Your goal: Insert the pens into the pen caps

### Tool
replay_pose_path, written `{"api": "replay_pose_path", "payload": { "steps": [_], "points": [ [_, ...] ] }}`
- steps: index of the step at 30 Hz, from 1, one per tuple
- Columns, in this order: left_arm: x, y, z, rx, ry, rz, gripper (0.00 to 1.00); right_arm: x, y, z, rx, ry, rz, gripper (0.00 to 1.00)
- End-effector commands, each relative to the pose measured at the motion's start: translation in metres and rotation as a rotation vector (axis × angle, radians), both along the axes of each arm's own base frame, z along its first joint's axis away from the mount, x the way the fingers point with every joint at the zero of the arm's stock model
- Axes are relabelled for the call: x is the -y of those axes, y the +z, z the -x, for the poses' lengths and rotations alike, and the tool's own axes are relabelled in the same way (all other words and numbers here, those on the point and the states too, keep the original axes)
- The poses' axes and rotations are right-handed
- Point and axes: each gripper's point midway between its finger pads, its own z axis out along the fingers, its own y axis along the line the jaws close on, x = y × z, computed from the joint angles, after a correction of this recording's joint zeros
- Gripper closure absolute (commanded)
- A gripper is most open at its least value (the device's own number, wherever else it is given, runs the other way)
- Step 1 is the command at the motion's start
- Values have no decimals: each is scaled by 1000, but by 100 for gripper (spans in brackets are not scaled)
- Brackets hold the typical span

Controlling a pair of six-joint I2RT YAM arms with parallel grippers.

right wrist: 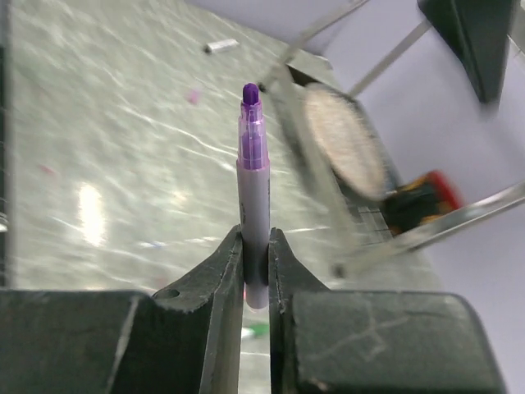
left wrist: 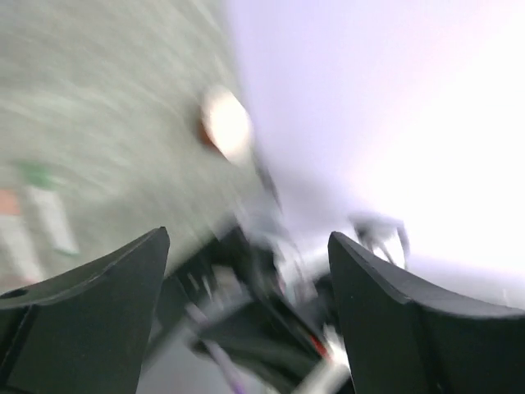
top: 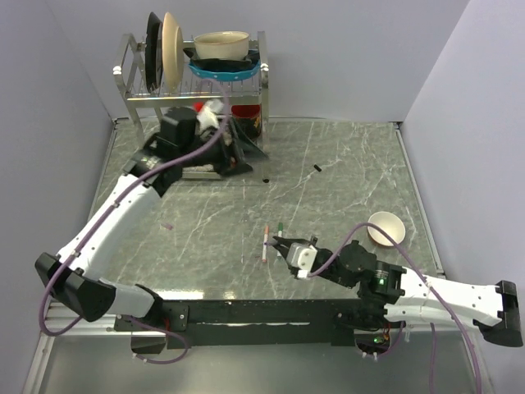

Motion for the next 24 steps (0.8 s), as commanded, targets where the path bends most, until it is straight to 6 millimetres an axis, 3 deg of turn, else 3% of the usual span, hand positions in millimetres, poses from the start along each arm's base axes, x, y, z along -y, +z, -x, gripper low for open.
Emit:
{"api": "replay_pose_path", "payload": {
  "steps": [1, 4, 5, 6, 8, 10, 11, 16, 24],
  "points": [
    [-92, -35, -66, -26, 492, -211, 19, 1, 45, 17, -240, 42, -368, 100],
    [-152, -82, -84, -170, 728, -302, 20, 9, 53, 13, -359, -6, -465, 100],
    [-168, -109, -79, -236, 769, -363, 22, 12, 51, 11, -393, -29, -472, 100],
    [-202, -124, -83, -287, 914, -415, 23, 13, 52, 9, -424, -50, -492, 100],
    [-232, -162, -68, -407, 1026, -502, 26, 15, 54, 6, -506, -83, -536, 100],
    [-262, -186, -63, -479, 1154, -541, 28, 14, 59, 4, -571, -104, -575, 100],
    [-269, -205, -55, -533, 1179, -575, 32, 14, 60, 3, -593, -118, -589, 100],
    [-295, -254, -43, -696, 1272, -692, 39, 4, 62, 5, -737, -118, -642, 100],
    [-305, -293, -39, -802, 1273, -843, 44, 2, 53, -1, -765, -161, -639, 100]
  ]
}}
